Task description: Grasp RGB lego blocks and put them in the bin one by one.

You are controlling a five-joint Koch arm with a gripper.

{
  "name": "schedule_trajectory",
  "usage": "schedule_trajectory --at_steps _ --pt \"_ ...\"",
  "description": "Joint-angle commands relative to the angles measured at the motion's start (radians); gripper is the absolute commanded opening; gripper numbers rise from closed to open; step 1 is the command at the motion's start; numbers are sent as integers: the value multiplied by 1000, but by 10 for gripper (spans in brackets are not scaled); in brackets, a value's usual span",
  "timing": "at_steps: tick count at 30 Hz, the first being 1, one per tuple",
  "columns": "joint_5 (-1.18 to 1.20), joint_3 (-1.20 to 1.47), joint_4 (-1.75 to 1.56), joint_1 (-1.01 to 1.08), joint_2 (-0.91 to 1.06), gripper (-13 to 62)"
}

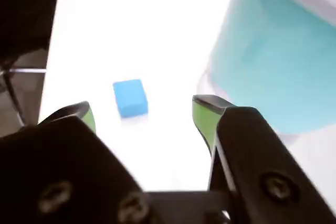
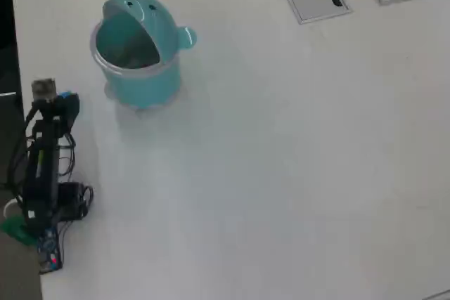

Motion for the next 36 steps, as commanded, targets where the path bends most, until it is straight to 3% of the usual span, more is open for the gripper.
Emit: schedule_trajectory --at_steps 1,10,36 --pt "0 -17 -75 -20 21 338" --pt "3 74 -189 -31 -23 330" --pt "12 -103 -430 -81 -568 330"
